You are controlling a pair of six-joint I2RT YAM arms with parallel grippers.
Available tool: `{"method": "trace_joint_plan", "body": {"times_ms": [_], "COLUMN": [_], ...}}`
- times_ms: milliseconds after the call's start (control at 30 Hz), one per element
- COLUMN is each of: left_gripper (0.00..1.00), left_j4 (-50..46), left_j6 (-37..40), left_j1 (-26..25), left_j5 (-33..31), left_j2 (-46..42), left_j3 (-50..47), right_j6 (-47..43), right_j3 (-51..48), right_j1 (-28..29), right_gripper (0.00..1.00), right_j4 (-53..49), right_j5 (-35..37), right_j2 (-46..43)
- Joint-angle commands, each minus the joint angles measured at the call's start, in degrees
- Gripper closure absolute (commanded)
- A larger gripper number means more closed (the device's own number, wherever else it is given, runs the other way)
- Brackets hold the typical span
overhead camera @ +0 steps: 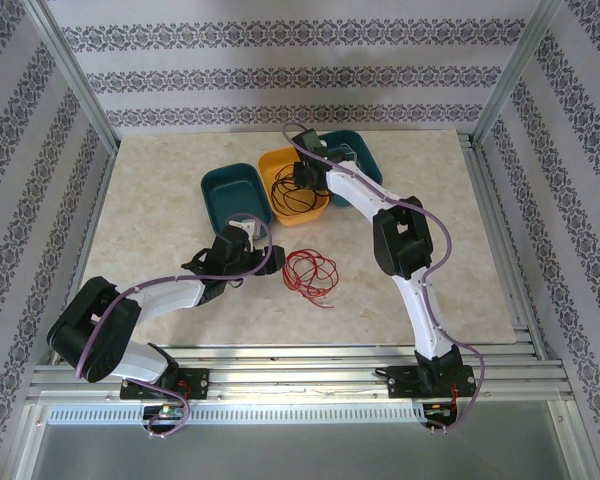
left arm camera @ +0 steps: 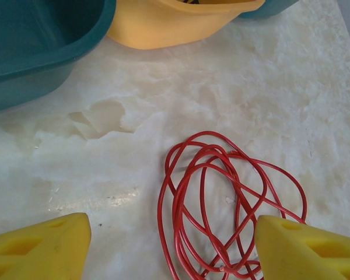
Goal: Untangle the cables
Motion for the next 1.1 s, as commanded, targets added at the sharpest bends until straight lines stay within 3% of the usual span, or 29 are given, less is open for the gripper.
{"method": "trace_joint_plan", "body": {"times_ms": [0, 167, 333, 567, 700, 900, 1067], "left_gripper": [0.28, 0.31, 0.44, 0.46, 0.47, 0.48, 0.49], "left_j4": [-1.7, -3.6, -4.7, -7.5, -8.0, -8.7, -8.0], "left_j6": [1.2, 2.3, 3.5, 4.7, 4.9, 5.1, 4.4], "left_j1": [0.9, 1.4, 1.7, 1.7, 1.7, 1.7, 1.7], "left_j5": [0.6, 2.2, 5.2, 8.6, 9.2, 10.8, 12.2], "left_j2": [-1.2, -0.4, 1.5, 4.8, 6.0, 8.5, 10.5], "left_j3": [0.7, 2.6, 4.6, 7.6, 8.1, 9.2, 9.4], "right_j6": [-2.1, -3.3, -1.3, 4.4, 10.5, 19.1, 21.7], "right_j3": [-4.0, -14.6, -28.0, -46.9, -56.9, -66.4, -68.1], "right_j1": [0.9, 2.1, 2.8, 5.3, 7.1, 11.3, 12.6], "right_gripper": [0.65, 0.61, 0.59, 0.56, 0.59, 0.65, 0.69], "right_j4": [0.4, 1.8, 2.9, 1.6, 0.9, 3.4, 6.5], "right_j5": [0.5, 1.2, 1.6, 2.3, 1.0, -3.2, -6.4], "right_j2": [-8.4, -18.0, -28.7, -42.1, -48.8, -53.1, -50.4]}}
